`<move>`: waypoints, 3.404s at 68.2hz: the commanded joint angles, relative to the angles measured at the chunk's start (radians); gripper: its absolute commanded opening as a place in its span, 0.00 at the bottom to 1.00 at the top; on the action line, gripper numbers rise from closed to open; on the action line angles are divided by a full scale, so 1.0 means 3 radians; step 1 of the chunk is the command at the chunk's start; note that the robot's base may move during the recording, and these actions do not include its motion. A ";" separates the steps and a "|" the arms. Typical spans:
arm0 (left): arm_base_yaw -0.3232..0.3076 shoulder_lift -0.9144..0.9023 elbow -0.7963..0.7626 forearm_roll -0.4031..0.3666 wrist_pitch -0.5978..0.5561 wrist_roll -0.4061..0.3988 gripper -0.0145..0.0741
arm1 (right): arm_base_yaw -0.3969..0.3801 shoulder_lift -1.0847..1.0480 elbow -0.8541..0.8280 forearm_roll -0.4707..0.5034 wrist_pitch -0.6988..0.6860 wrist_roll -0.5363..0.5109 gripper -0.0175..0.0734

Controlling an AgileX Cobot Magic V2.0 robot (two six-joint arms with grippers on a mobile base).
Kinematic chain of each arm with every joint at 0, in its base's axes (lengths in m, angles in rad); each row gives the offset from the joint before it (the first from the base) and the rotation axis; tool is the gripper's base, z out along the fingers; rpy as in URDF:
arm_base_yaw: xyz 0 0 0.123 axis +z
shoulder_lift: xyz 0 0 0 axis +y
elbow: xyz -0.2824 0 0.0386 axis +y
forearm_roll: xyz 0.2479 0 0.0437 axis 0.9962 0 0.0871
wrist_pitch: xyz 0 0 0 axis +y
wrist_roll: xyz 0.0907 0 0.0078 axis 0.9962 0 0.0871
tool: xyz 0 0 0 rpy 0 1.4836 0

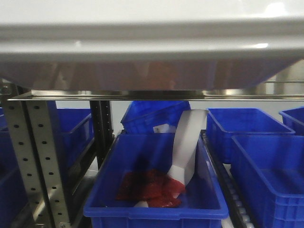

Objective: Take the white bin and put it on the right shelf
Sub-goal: 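Lower the white bin onto the upper roller shelf with both grippers, then open both grippers and release the bin's end handles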

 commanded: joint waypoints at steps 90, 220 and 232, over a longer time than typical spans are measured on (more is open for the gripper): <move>-0.0448 0.2764 -0.2439 -0.1413 -0.0408 0.0327 0.46 | 0.0220 0.2686 -0.2184 0.1674 -0.0208 -0.0025 0.57; -0.0322 0.2604 -0.2439 -0.0749 -0.1640 0.0045 0.03 | -0.0051 0.2768 -0.2347 0.0535 -0.1185 -0.0021 0.28; -0.0459 0.2283 -0.2439 0.0173 -0.2515 -0.0396 0.03 | 0.0068 0.2334 -0.2347 0.0098 -0.2157 -0.0022 0.28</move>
